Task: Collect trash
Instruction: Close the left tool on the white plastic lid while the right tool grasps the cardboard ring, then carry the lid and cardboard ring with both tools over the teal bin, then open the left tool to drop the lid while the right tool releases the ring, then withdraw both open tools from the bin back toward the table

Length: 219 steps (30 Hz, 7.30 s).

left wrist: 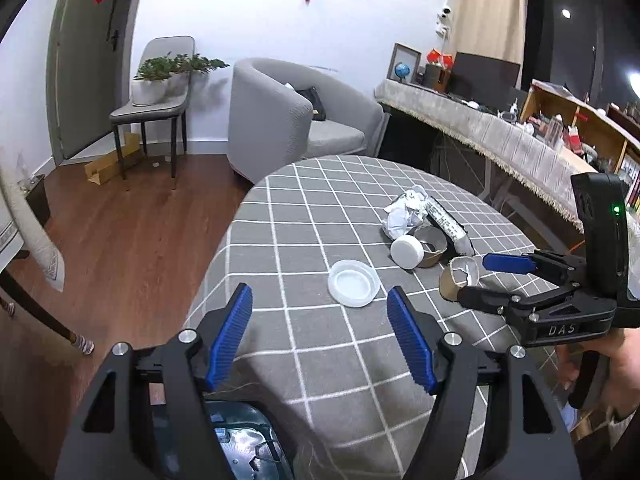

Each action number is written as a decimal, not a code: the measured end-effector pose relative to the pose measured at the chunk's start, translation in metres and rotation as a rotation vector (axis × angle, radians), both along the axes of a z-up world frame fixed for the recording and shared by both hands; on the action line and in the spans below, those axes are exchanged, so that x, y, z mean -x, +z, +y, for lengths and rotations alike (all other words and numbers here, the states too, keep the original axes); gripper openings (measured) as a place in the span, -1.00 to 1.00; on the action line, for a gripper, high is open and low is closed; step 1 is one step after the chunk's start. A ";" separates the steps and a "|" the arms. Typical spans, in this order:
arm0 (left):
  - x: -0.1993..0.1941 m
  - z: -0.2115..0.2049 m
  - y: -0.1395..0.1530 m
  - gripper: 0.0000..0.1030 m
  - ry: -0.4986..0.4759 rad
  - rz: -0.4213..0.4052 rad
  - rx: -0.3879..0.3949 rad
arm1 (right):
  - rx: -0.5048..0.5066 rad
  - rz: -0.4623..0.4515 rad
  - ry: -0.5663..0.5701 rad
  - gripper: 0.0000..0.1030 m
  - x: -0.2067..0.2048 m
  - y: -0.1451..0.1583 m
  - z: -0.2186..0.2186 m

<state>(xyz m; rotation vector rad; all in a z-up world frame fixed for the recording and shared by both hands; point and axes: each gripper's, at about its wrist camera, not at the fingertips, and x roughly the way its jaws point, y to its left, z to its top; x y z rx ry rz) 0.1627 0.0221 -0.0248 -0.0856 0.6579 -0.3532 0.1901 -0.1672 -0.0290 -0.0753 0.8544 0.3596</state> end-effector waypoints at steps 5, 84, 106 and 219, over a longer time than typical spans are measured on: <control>-0.010 -0.013 -0.003 0.38 -0.032 0.017 -0.016 | -0.019 0.050 0.015 0.65 -0.008 -0.004 -0.002; 0.087 0.077 -0.033 -0.18 0.187 0.074 -0.074 | -0.085 -0.122 0.192 0.21 0.098 0.010 0.125; 0.085 0.143 -0.081 -0.18 0.235 0.309 -0.086 | -0.084 -0.067 0.300 0.21 0.097 -0.008 0.197; 0.041 0.052 0.025 0.27 0.068 -0.070 0.015 | -0.040 -0.097 0.122 0.46 0.025 0.016 0.093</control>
